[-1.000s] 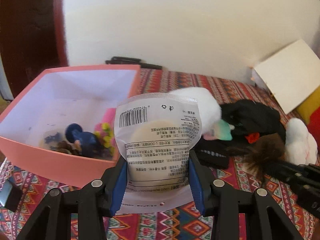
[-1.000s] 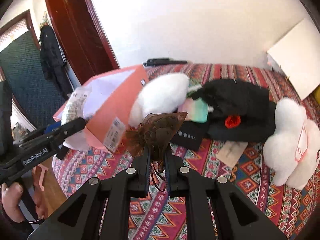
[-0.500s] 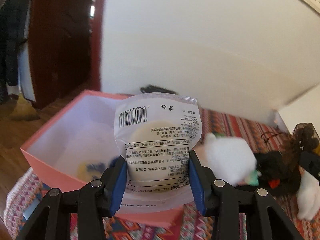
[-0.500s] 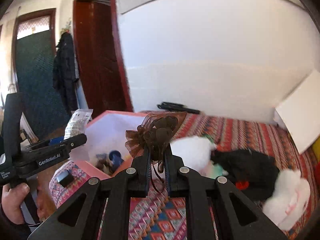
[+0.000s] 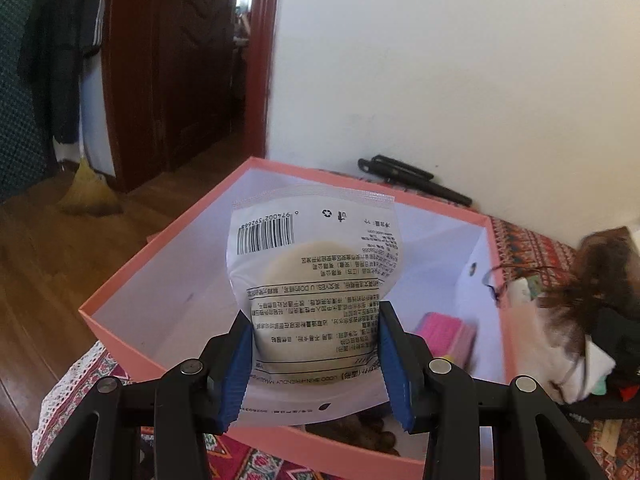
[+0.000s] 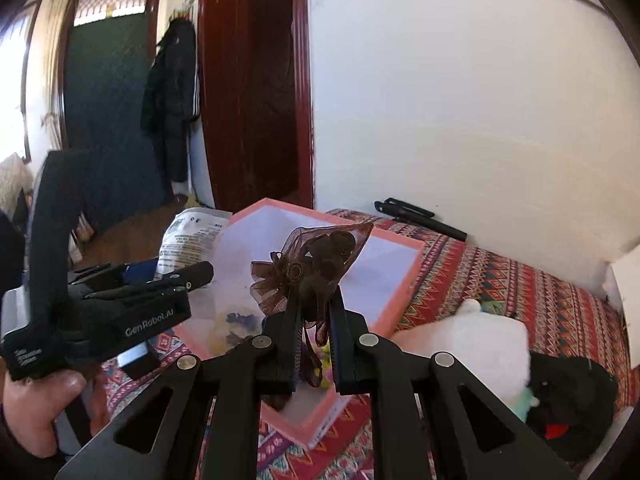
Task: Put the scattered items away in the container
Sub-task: 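Carry the pad and tassel over the pink box and release both, then grasp the white plush toy with left tool while right grasps another plush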
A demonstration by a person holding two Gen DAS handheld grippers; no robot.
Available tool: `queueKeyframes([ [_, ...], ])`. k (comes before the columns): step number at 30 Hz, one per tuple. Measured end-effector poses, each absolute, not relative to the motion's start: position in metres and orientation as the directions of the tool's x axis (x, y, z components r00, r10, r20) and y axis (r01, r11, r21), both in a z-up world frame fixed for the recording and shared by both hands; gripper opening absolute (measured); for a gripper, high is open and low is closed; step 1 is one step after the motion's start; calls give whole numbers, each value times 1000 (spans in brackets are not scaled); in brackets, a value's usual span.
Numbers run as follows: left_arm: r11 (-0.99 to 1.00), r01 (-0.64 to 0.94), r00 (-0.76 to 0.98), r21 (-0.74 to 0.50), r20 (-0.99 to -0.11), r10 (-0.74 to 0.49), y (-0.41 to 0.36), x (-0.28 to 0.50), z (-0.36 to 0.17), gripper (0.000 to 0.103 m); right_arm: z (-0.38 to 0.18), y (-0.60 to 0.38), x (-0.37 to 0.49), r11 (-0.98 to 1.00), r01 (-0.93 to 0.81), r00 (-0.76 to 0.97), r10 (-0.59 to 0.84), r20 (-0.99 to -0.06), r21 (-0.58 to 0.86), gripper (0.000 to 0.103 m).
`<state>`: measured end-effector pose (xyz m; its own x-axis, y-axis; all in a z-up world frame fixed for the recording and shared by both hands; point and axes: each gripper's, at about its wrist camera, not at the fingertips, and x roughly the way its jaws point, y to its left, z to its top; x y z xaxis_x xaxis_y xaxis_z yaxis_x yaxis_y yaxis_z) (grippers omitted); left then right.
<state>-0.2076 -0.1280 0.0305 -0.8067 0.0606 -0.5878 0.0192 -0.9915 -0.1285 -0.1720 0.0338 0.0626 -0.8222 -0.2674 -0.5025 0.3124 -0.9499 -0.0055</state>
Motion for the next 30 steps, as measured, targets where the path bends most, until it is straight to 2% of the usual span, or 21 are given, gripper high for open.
queueKeyframes([
  [1,-992,23,-807,-124,-588,55,-130,-212,29,57,58,29,-176,-951,307,-827,-254,-502,-25,13],
  [2,-993,46,-812,-110,-583,27,-132,-215,28,71,53,24,-180,-953,298,-833,-233,-501,-52,20],
  [3,-993,67,-815,-99,-580,3,-134,-217,27,82,48,20,-184,-955,285,-841,-207,-501,-84,50],
  [4,-991,102,-823,-88,-567,-34,-137,-217,28,100,44,19,-185,-958,268,-850,-182,-494,-107,70],
  [5,-989,121,-830,-86,-555,-54,-140,-217,30,102,42,20,-184,-963,241,-867,-159,-473,-119,93],
  [8,-986,134,-854,-102,-517,-63,-145,-213,39,103,41,29,-182,-970,203,-891,-126,-435,-134,94],
  [12,-988,107,-851,-114,-525,-32,-140,-208,42,102,51,62,-173,-986,157,-901,-117,-418,-63,94],
  [19,-994,-47,-840,-101,-535,94,-80,-191,42,102,73,157,-134,-999,-9,-913,-4,-408,32,94],
  [26,-963,-262,-787,-56,-566,247,15,-172,25,103,51,281,-77,-961,-249,-857,161,-490,119,94],
  [30,-935,-352,-765,50,-591,257,86,-165,-5,102,37,334,-43,-916,-391,-800,288,-526,93,98],
])
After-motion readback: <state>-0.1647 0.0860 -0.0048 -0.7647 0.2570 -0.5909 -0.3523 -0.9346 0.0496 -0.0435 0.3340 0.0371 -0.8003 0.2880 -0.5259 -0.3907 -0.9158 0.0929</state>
